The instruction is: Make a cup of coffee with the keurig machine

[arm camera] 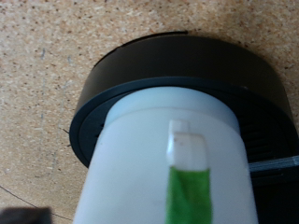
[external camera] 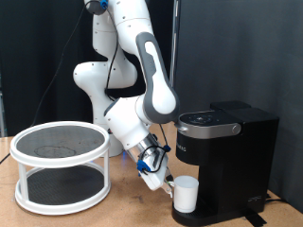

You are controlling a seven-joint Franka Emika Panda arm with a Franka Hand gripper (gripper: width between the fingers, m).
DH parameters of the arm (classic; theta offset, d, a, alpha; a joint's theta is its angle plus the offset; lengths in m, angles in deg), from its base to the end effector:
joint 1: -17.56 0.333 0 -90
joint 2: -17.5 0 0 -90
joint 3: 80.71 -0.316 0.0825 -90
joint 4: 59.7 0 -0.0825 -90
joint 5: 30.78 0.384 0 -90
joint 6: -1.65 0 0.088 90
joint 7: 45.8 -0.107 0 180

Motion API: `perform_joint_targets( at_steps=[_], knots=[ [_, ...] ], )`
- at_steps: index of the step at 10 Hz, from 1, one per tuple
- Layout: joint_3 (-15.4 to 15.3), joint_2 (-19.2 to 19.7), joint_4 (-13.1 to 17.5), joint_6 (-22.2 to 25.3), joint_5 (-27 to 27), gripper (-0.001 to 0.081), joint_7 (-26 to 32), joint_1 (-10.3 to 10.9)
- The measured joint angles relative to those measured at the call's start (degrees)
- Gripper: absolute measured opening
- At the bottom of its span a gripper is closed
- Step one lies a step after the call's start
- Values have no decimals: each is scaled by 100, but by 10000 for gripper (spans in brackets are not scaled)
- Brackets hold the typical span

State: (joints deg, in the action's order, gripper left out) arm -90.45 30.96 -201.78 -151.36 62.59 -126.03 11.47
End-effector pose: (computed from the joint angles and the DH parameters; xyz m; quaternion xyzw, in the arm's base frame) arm 0.4434 0.0023 0.1823 -0.1256 0.9351 0.2403 0.2283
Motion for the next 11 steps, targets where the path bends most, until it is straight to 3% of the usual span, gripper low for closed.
perform_joint_targets(
  at_steps=[1,2,8,11],
  knots=[
    [5,0,-11,129,-8,584,17,-20],
    [15,-1,-18,318,-9,688,61,-53],
    [24,-35,-34,1160,-45,734,143,-241],
    [25,-35,-46,1302,-52,734,142,-305]
  ],
)
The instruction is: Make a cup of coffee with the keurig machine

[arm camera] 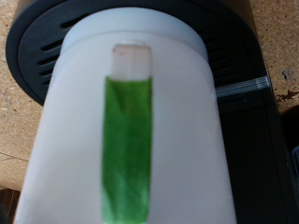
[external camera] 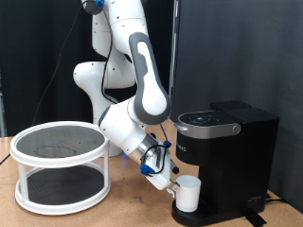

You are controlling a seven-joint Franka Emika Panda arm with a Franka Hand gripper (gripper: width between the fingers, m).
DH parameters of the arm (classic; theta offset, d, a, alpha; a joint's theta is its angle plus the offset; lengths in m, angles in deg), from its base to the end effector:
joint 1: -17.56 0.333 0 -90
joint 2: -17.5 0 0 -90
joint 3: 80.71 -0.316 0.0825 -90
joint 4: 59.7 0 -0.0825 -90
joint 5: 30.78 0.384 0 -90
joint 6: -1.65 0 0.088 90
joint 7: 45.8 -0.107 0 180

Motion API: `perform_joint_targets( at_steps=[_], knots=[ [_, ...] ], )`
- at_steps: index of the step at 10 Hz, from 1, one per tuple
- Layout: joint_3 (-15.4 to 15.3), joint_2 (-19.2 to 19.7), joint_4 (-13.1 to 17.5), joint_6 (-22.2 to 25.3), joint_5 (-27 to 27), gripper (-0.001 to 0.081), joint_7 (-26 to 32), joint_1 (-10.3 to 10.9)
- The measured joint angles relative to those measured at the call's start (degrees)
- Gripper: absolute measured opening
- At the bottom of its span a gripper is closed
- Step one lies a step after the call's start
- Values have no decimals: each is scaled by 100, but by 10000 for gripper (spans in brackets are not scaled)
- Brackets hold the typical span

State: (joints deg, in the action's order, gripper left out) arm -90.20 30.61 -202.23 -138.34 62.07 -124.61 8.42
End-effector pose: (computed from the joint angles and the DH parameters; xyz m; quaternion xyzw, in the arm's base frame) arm 0.4432 0.0079 0.1816 -0.1352 0.9007 0.3344 0.2422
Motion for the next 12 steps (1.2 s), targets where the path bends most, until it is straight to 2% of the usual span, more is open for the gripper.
perform_joint_targets(
  at_steps=[2,6,7,9,12],
  knots=[
    [15,-54,-76,19,-17,734,0,-60],
    [193,-633,-607,323,-195,734,12,-363],
    [185,-614,-602,313,-194,734,12,-362],
    [201,-754,-674,893,-605,734,-253,-393],
    [284,-1342,-937,1875,-735,734,-347,-512]
  ],
)
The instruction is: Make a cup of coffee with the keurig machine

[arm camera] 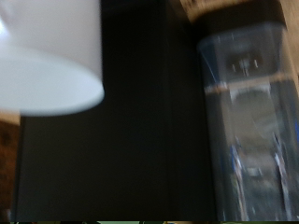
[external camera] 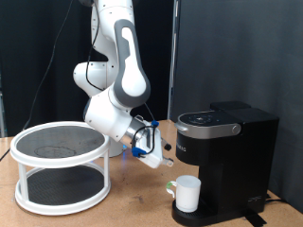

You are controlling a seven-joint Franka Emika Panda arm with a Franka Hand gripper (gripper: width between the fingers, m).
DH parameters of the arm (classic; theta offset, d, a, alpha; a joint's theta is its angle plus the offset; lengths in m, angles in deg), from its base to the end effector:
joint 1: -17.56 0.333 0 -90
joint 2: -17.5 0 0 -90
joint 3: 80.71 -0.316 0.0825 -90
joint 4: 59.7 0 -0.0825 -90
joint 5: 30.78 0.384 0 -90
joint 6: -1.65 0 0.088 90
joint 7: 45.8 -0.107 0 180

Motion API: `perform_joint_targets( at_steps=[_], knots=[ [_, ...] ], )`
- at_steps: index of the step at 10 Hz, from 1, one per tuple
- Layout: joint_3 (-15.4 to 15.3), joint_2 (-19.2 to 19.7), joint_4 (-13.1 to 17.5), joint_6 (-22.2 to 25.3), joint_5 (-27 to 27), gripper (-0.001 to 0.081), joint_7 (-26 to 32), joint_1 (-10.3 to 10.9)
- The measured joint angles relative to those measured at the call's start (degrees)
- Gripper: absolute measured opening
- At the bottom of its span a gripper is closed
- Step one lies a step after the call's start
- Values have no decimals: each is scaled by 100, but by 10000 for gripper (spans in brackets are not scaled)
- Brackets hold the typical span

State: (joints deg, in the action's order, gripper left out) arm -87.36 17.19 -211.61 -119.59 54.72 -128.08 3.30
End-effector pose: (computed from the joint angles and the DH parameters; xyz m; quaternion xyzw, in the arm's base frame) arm 0.3976 -0.0071 0.2341 -0.1543 0.8488 0.4364 0.2553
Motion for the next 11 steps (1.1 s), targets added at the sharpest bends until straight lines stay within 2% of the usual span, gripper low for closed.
perform_joint_targets(
  at_steps=[5,7,8,11],
  knots=[
    [191,-1081,-439,680,-245,734,-405,-94],
    [181,-1060,-444,731,-269,734,-289,-93],
    [175,-1110,-464,926,-323,734,-98,-90],
    [159,-1653,-676,1527,-592,734,54,-79]
  ],
)
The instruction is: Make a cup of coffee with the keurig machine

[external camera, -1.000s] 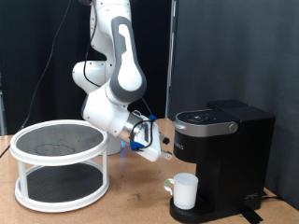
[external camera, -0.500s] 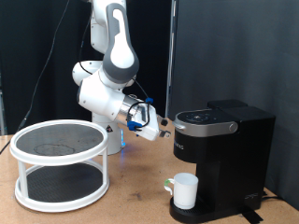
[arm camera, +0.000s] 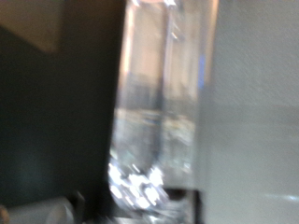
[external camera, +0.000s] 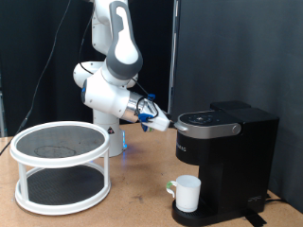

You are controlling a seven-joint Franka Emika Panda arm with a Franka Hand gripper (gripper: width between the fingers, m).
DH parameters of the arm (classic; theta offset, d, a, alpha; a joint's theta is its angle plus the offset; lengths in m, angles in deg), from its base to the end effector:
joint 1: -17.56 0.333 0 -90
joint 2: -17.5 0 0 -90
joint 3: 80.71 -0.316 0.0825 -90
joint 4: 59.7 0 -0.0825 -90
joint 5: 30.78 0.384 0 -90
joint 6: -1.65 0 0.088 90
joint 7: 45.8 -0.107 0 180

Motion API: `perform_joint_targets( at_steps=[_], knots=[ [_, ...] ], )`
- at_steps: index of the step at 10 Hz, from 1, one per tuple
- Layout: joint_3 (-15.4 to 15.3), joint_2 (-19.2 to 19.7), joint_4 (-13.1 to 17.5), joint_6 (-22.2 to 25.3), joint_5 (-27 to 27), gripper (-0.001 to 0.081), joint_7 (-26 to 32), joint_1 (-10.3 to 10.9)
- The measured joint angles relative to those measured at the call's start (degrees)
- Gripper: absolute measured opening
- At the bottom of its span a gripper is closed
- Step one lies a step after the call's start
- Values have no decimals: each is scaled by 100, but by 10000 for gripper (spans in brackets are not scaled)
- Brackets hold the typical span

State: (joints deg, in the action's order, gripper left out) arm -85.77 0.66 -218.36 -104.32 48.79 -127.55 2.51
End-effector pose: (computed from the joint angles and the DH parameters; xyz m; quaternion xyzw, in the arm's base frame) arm 0.3570 0.0137 0.3077 -0.2537 0.7808 0.4934 0.2874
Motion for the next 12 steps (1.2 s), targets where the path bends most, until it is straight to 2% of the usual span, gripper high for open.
perform_joint_targets(
  at_steps=[1,3,7,10,12],
  knots=[
    [11,-223,-67,187,-9,734,-1,-1],
    [33,-683,-102,256,73,734,-63,-7],
    [43,-1516,70,-200,125,734,-124,-37],
    [225,-1807,302,15,18,734,-618,-59],
    [184,-1803,340,-56,58,734,-434,-57]
  ],
)
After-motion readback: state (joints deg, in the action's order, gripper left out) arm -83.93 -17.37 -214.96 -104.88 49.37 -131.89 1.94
